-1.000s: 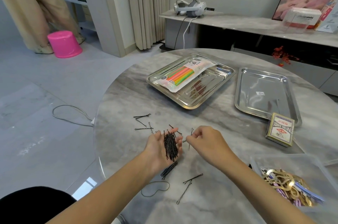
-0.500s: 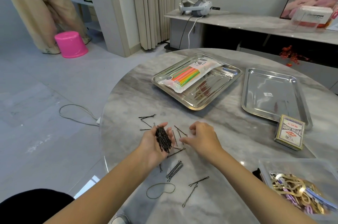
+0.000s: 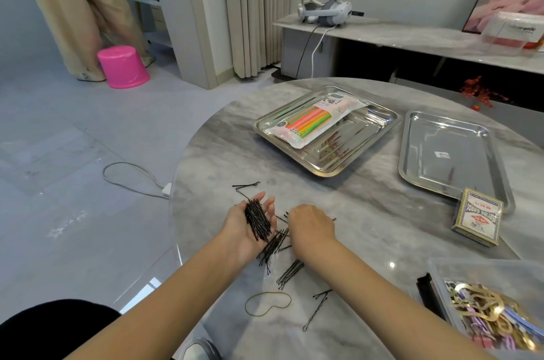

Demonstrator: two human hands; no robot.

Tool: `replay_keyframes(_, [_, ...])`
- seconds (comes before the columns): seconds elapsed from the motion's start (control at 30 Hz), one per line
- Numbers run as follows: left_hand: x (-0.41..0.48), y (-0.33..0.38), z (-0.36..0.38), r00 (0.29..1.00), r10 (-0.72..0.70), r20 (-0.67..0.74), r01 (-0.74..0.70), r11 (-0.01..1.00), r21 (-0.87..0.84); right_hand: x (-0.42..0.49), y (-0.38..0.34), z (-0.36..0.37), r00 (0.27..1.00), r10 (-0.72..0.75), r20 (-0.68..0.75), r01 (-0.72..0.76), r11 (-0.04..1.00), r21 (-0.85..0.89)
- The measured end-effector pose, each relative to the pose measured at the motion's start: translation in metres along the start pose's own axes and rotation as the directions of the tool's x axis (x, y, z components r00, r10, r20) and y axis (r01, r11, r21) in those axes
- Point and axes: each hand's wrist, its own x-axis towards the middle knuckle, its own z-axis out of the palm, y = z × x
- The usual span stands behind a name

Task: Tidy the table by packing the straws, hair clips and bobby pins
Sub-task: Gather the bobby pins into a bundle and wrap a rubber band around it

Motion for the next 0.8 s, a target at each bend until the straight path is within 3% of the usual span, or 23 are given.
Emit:
replay_keyframes(0.07, [-0.001, 0.001, 0.0, 1.0, 0.002, -0.002, -0.002, 1.0, -0.001, 0.0, -0.001, -0.004, 0.999, 0.006, 0.041, -0.008, 0.998, 0.058])
replay_keyframes(0.17, [-0.001, 0.0, 0.001, 1.0, 0.016, -0.026, -0.015, 0.999, 0.032, 0.005, 0.005, -0.016, 0.994, 0.049, 0.099, -0.078, 0.947, 0.313])
replay_keyframes(0.27, [0.001, -0.003, 0.0, 0.999, 0.015, -0.043, -0.013, 0.999, 0.036, 0.007, 0.008, -0.03, 0.999, -0.001, 0.053, -0.035, 0.739, 0.673])
replay_keyframes(0.33, [0.001, -0.005, 0.001, 0.999, -0.011, -0.039, 0.012, 1.0, 0.026, 0.003, 0.006, -0.04, 0.997, -0.078, 0.019, 0.035, 0.637, 0.77])
replay_keyframes(0.43, [-0.005, -0.007, 0.005, 0.998, -0.06, -0.024, 0.061, 0.998, 0.028, 0.001, -0.004, -0.041, 0.981, -0.188, 0.038, 0.108, 0.707, 0.699])
replay_keyframes(0.6, [-0.013, -0.004, 0.007, 0.997, -0.073, -0.012, 0.073, 0.997, 0.019, 0.011, -0.009, -0.028, 0.984, -0.166, -0.06, 0.17, 0.799, 0.577])
replay_keyframes(0.73, [-0.01, 0.001, 0.0, 0.999, -0.052, -0.01, 0.051, 0.997, -0.058, 0.014, -0.011, -0.033, 0.959, -0.032, -0.281, 0.216, 0.722, 0.657])
replay_keyframes(0.8, [-0.008, 0.005, -0.003, 0.999, -0.037, -0.021, 0.036, 0.997, -0.07, 0.023, -0.012, -0.031, 0.925, 0.041, -0.377, 0.22, 0.751, 0.623])
